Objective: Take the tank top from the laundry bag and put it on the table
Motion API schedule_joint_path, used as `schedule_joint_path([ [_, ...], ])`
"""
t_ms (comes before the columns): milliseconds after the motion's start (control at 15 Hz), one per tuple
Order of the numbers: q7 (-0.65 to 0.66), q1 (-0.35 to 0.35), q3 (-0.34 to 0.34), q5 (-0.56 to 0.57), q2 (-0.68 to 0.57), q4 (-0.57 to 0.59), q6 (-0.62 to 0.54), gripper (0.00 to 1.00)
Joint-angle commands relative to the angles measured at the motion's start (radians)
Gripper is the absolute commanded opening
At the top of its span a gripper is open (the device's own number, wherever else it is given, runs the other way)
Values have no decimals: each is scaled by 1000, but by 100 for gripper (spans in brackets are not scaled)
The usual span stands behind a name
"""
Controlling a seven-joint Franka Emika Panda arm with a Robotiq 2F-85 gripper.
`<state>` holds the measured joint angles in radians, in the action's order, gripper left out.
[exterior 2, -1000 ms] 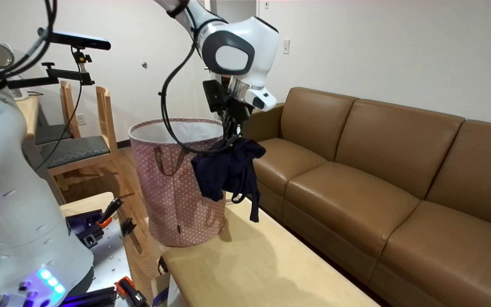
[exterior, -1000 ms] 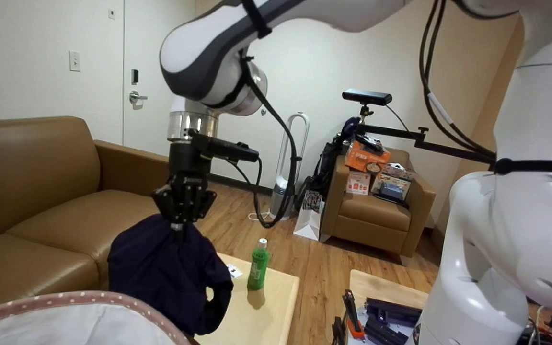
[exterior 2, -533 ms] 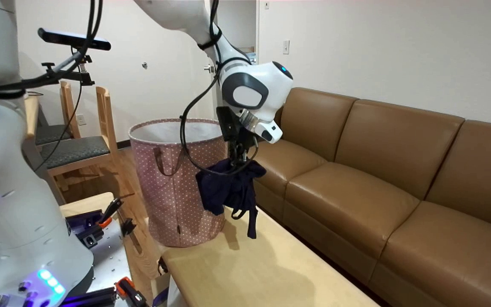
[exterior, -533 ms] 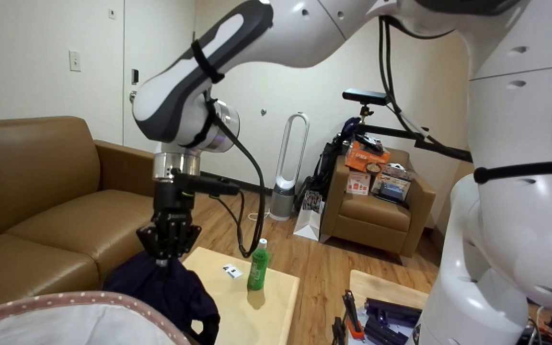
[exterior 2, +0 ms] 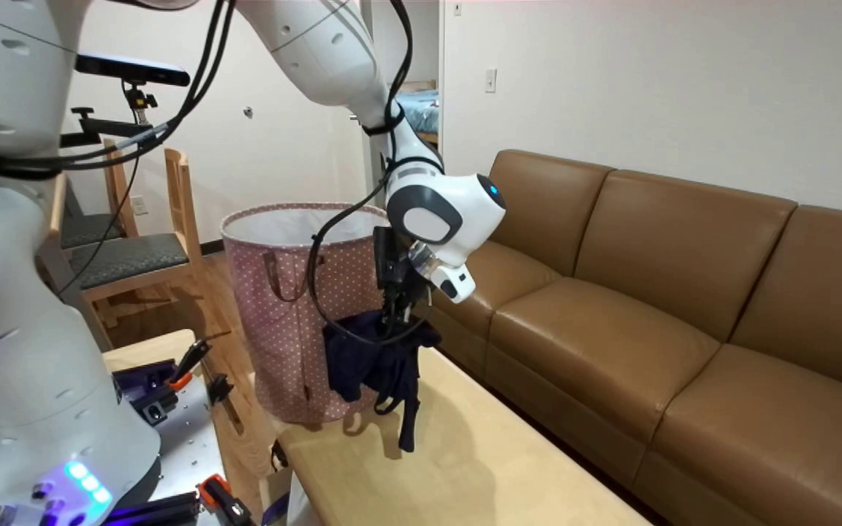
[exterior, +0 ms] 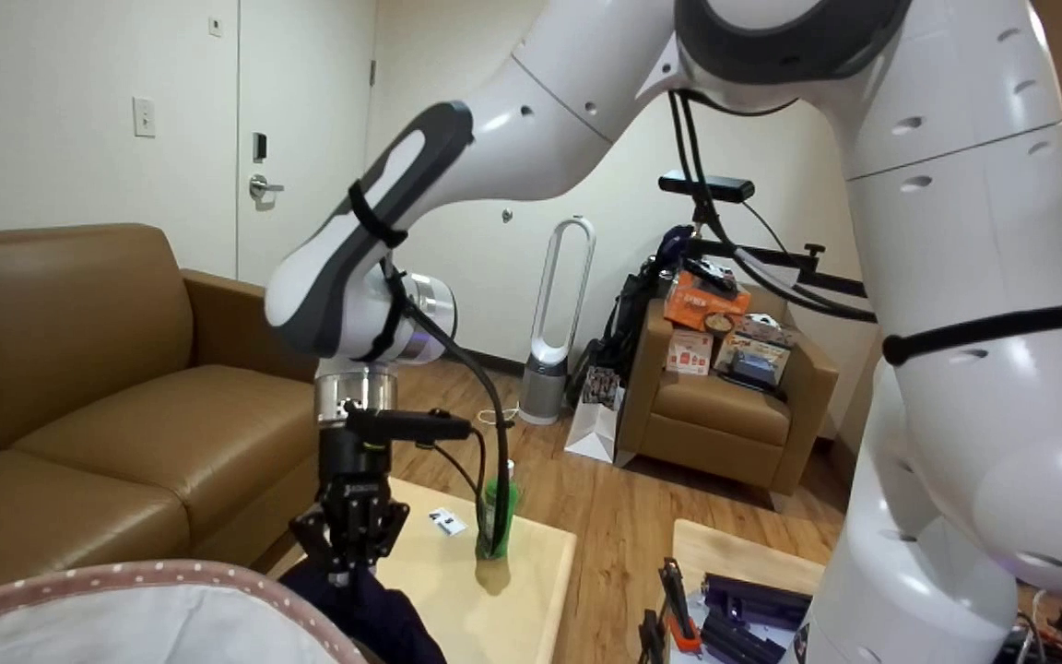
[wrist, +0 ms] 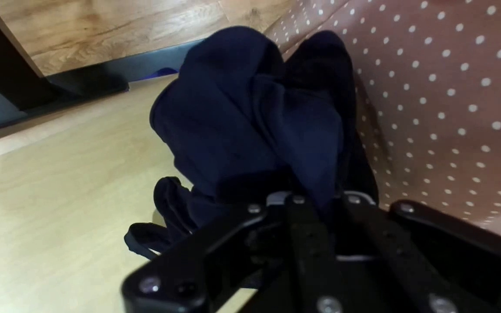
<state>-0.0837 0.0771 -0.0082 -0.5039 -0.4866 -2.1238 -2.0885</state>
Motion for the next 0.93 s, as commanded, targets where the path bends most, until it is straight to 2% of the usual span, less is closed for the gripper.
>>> schedule_joint_path([
  [0,21,32,10,-24,-72,22,-3,7],
  [267,134,10,-18,18,-124,40,-22,7],
  [600,304,-69,-46,133,-111,53,-87,7],
  [667,307,-76,-41,157,-106,59,-88,7],
  [733,251,-60,-12,150,-88,61,-70,7],
  [800,265,-47,-19,135,-127,67,-80,7],
  [867,266,-53,-14,136,-125,73,-80,11],
])
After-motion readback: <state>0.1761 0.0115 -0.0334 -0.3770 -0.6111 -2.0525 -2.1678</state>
